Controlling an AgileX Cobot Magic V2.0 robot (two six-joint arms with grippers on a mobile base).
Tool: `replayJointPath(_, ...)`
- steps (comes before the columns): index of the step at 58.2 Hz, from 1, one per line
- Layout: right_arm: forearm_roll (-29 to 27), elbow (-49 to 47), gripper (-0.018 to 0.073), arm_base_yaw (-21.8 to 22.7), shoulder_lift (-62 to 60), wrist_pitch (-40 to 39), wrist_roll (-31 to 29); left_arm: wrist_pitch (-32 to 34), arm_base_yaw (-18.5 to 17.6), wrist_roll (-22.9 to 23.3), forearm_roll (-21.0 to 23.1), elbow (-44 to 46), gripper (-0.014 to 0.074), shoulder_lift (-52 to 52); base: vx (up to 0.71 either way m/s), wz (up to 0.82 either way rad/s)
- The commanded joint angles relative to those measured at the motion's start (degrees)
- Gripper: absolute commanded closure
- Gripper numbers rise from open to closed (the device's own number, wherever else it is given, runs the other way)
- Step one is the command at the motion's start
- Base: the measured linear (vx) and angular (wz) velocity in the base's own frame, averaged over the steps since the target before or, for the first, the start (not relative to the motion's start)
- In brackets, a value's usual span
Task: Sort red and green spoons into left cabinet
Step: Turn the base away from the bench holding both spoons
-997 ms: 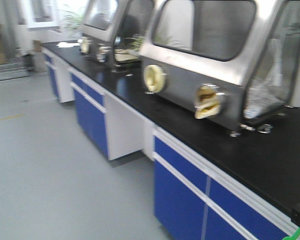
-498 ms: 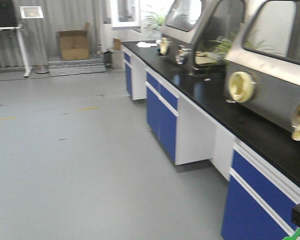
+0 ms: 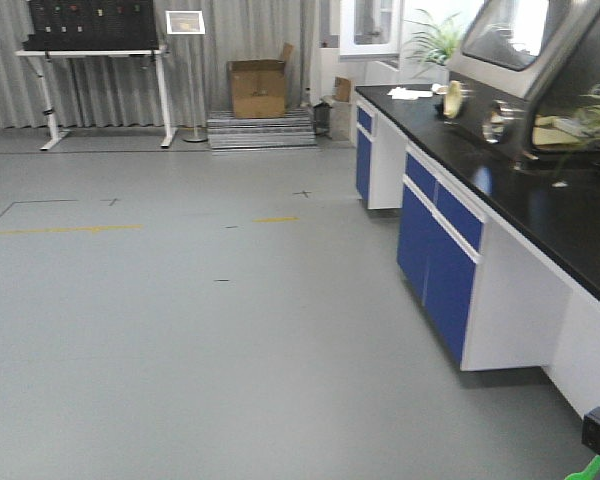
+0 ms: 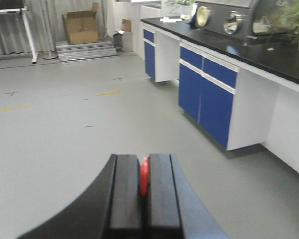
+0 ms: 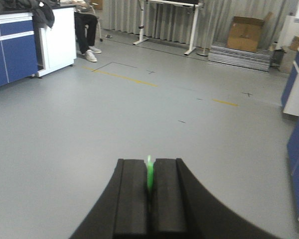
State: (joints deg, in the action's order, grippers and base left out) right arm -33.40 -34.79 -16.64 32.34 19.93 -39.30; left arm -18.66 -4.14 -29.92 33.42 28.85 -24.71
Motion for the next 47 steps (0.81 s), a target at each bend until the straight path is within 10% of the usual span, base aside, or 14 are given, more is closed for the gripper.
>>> replayJointPath(1, -0.9, -1.7, 0.0562, 0.2, 0.1, -3.7, -0.2, 3.8, -0.4, 0.1, 1.4, 1.5, 0.0600, -0.3, 0.37, 0.28)
replayJointPath(47, -0.9, -1.7, 0.0562, 0.2, 0.1, -3.7, -0.2, 3.8, -0.4, 0.1, 1.4, 1.5, 0.0600, -0.3, 0.49, 0.20)
